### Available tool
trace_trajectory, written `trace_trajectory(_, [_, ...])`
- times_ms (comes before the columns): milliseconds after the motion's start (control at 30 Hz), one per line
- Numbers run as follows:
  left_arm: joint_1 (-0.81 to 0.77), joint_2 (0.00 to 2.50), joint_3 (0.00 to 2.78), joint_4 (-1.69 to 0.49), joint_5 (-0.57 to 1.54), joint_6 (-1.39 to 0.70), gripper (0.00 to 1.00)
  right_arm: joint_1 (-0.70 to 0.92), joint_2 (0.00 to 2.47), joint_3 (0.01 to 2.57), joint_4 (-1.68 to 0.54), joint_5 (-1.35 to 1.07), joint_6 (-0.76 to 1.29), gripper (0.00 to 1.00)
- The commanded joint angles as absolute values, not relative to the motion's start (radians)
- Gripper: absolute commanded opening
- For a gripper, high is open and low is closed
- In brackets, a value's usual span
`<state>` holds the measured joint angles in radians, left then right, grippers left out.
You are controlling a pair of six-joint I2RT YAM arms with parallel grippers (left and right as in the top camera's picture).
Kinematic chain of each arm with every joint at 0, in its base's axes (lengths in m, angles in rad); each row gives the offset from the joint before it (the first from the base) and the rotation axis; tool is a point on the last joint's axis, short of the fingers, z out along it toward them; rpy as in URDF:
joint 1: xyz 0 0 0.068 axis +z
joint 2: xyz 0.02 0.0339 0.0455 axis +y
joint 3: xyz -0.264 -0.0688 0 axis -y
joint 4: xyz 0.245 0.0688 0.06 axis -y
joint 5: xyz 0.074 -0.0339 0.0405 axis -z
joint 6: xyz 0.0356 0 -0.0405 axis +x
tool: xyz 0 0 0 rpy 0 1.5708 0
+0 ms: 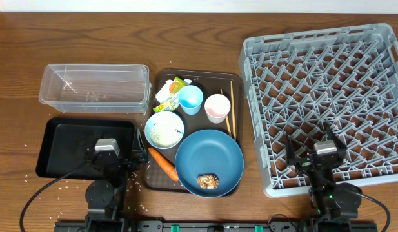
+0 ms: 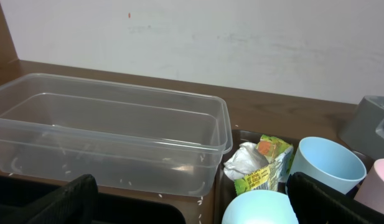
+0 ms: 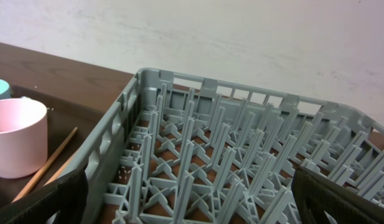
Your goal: Sort waste into correct bins and load items into the dishwasher rack
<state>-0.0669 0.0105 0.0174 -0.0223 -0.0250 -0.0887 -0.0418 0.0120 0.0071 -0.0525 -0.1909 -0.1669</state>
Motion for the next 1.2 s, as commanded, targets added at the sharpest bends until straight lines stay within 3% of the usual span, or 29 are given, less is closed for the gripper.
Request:
trace_trajectory(0, [-0.064,0.011,0.004,-0.07,-0.033,-0.086,0.98,-0.046,0.012,0.006,-0.056,-0.199,-0.173,0.99])
trace_trajectory(533, [-0.064,0.011,0.004,-0.069,-0.025,-0.087,0.98,-0.046,0.012,0.006,-0.014,-0.208,-0.172,0.99])
trace_trajectory(767, [-0.064,0.038,0.005,-0.012,0.226,-0.141,0.98,-0.046,0.013,0.006,-0.035,-0.453,-0.168,0.99])
trace_trajectory(900, [-0.064,0.045,0.023,0.119,0.329,-0.205,0.98,-0.046,0.012,0.022,0.013,-0.479,0.006,0.99])
trace_trajectory(1033, [-0.064,0.075,0.143,0.06,0.331,-0.226,0.98,-0.046,0.03,0.113,0.008,-0.444,0.173,0.99])
trace_trajectory(1167, [-0.064,0.204,0.317,-0.069,0.331,-0.222,0.98,-0.046,0.133,0.255,-0.056,-0.446,0.202,0.99])
